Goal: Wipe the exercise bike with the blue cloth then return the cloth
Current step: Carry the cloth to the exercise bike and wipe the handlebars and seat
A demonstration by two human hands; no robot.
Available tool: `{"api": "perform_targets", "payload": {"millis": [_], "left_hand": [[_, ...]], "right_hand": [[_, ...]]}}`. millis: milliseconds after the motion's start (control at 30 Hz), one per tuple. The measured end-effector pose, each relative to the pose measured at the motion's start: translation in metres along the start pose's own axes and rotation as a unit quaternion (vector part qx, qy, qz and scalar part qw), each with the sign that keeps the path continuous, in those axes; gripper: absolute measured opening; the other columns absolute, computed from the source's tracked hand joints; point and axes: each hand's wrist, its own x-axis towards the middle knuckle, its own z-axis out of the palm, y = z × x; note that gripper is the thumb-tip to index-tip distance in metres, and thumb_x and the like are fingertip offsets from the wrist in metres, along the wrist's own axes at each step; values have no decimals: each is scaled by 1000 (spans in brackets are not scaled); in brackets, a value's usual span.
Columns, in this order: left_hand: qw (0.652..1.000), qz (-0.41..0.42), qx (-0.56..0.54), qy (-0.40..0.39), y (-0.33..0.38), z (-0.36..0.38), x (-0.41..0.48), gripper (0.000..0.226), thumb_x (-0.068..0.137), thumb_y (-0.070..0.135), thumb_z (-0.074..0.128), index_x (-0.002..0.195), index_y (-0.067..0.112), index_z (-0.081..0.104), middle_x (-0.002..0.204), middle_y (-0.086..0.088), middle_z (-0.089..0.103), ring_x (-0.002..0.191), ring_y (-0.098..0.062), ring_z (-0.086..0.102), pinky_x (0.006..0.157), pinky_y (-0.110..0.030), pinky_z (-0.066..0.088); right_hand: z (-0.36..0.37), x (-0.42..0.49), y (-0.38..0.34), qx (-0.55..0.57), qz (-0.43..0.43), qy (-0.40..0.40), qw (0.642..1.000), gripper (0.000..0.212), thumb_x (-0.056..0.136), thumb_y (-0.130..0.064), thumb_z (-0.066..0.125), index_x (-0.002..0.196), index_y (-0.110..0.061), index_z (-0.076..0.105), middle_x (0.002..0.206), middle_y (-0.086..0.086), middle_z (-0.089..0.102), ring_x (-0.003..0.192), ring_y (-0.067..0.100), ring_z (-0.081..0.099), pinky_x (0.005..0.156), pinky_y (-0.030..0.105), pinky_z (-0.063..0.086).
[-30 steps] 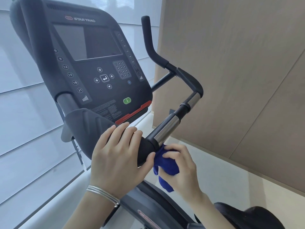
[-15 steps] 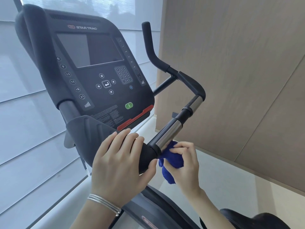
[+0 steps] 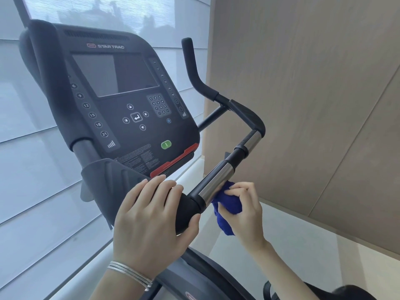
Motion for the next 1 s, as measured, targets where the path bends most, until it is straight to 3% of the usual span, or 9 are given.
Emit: {"api": "perform_targets", "payload": {"millis": [167,333,433,567,667,733,800,900,1000], "left_hand": [[1000,0,-3,-10,0,-1,0,40,77,49,52,92,16,68,98,2,70,104,-23,64,96,-40,45],[1000,-4,-4,2,2,0,1,39,77,49,52,89,16,69,96,2,70,104,-23,64,96,-38,44],[1000,5,4,6,1,0,0,38,77,48,53,89,15,69,96,2,70,104,-23,64,96,-36,42],[1000,-6,4,-5,1,0,-1,39,77,49,53,91,16,68,98,2,69,106,-24,64,96,-40,45],[1000,-13,-4,-4,2,-1,1,39,77,49,52,89,16,68,96,3,69,105,-23,64,95,-40,46],[1000,-12,-8,4,3,-1,1,37,76,48,53,87,16,68,94,3,69,103,-24,65,94,-39,46],[1000,-6,-9,11,3,0,0,36,75,46,55,86,15,68,93,3,68,101,-24,65,93,-38,45],[1000,-2,-6,10,2,0,-1,36,75,46,57,88,14,68,94,2,68,101,-24,65,94,-37,43],[1000,-6,-1,-4,3,-1,0,38,75,47,56,91,14,69,98,1,69,104,-24,64,96,-40,44]], "right_hand": [[-3,22,17,2,92,29,995,33,70,-32,67,93,-9,60,102,-15,45,92,15,55,78,36,55],[-9,4,-9,11,-13,-38,999,31,72,-35,68,96,-19,54,106,-9,49,89,19,59,75,33,56],[-13,-8,-29,15,-76,-63,995,29,70,-26,70,94,-21,55,103,-8,51,86,18,58,74,29,53],[-47,7,-43,46,-11,35,998,21,70,-20,67,89,-14,61,98,-4,53,93,7,55,83,14,42],[-66,45,-51,33,-14,88,996,18,72,-16,64,87,-6,65,97,3,54,95,1,53,86,9,37],[-59,65,-59,31,-44,28,998,20,73,-19,64,88,-6,67,98,3,56,94,6,55,84,13,41],[-41,69,-64,-5,-88,-55,995,20,74,-25,65,90,-13,69,100,2,61,90,12,57,80,26,49],[-26,68,-53,-63,-133,-94,985,20,75,-30,64,90,-19,71,98,1,64,86,14,57,73,34,50],[-36,89,-22,-85,-27,-77,993,28,75,-39,57,89,-19,70,99,-2,62,84,19,60,73,39,52]]}}
